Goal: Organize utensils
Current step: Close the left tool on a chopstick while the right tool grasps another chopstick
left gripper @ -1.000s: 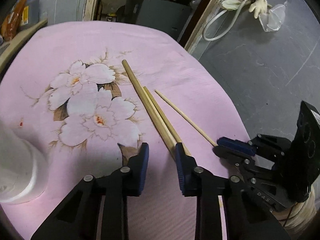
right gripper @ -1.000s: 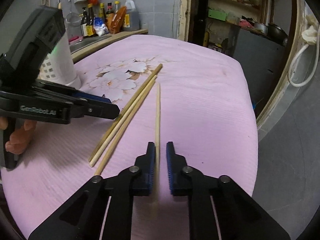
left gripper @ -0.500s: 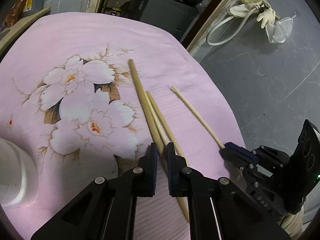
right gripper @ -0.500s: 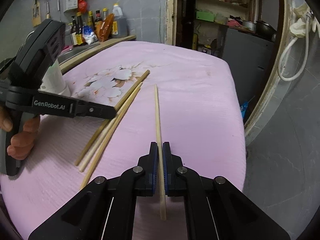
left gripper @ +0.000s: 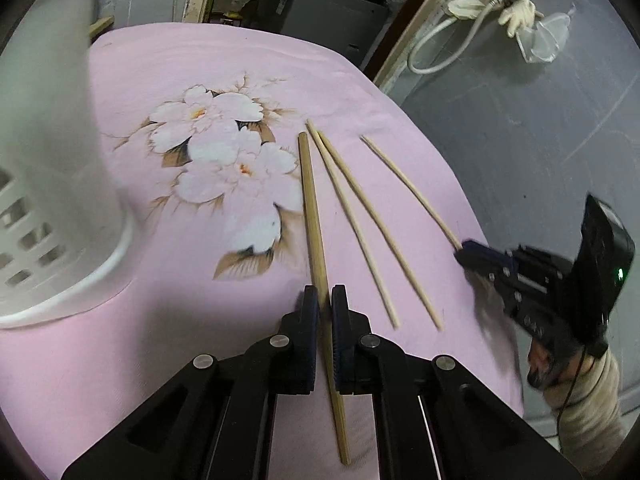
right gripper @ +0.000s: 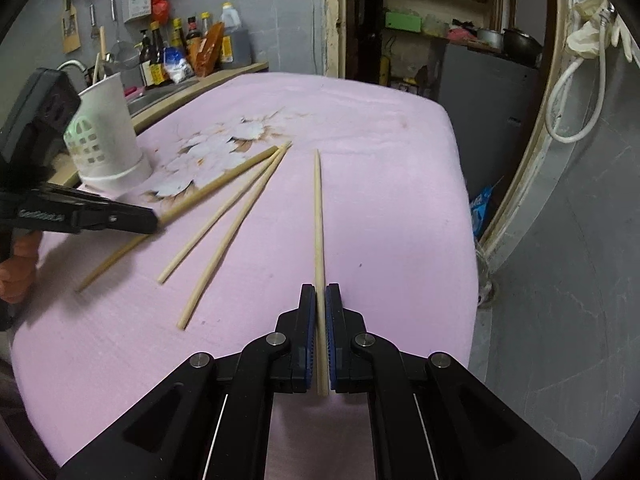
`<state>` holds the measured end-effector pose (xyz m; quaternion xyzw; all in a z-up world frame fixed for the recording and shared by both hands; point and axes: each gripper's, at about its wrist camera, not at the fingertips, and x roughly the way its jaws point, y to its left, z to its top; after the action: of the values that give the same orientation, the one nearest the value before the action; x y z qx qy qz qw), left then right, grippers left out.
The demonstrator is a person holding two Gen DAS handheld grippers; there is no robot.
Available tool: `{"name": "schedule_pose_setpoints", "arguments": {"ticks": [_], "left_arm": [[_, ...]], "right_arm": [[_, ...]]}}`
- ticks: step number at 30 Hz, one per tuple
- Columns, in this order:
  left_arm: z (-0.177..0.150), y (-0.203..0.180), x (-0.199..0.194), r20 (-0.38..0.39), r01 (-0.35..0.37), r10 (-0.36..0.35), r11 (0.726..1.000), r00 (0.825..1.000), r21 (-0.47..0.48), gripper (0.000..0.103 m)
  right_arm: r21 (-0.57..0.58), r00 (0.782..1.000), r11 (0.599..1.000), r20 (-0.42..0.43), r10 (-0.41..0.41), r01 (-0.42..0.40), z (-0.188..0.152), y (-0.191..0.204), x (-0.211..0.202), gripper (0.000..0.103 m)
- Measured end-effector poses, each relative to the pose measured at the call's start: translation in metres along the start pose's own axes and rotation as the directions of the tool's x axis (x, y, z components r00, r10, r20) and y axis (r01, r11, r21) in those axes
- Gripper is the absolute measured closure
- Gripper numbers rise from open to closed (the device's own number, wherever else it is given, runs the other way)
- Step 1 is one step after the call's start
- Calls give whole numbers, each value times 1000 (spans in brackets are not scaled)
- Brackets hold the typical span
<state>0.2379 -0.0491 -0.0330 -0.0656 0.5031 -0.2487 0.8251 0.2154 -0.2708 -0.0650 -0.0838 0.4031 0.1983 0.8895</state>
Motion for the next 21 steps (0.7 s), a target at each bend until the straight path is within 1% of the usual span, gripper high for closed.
{"name": "schedule_pose_setpoints", "arguments": {"ticks": [2,7,11,15,17,19,21], "left_arm": [[1,-3,-1,-4,-22,22,999,1000,32,98],[11,-9,8,-19,-68,69,995,997,71,97],[21,-5,17,-23,-94,96,992,995,80,93],[35,2,26,-32,-89,91,994,995,59,91],[42,8,31,-46,-68,69,997,997,27,90],[44,11,35,-47,-55,55,998,997,5,90],[45,9,37,-49,-58,59,998,997,15,91]], "right_arm": [[-21,1000,1000,-23,-7,7,5,4,5,98],[-53,998,999,-62,3,-6,25,11,24,96],[-65,996,997,-84,25,-30,44,13,42,96],[-63,990,995,-116,75,-82,62,12,59,96],[-71,987,993,-130,90,-100,67,15,65,95],[-80,985,991,-142,96,-109,72,17,70,95],[-90,984,990,-155,91,-106,74,21,74,95]]}}
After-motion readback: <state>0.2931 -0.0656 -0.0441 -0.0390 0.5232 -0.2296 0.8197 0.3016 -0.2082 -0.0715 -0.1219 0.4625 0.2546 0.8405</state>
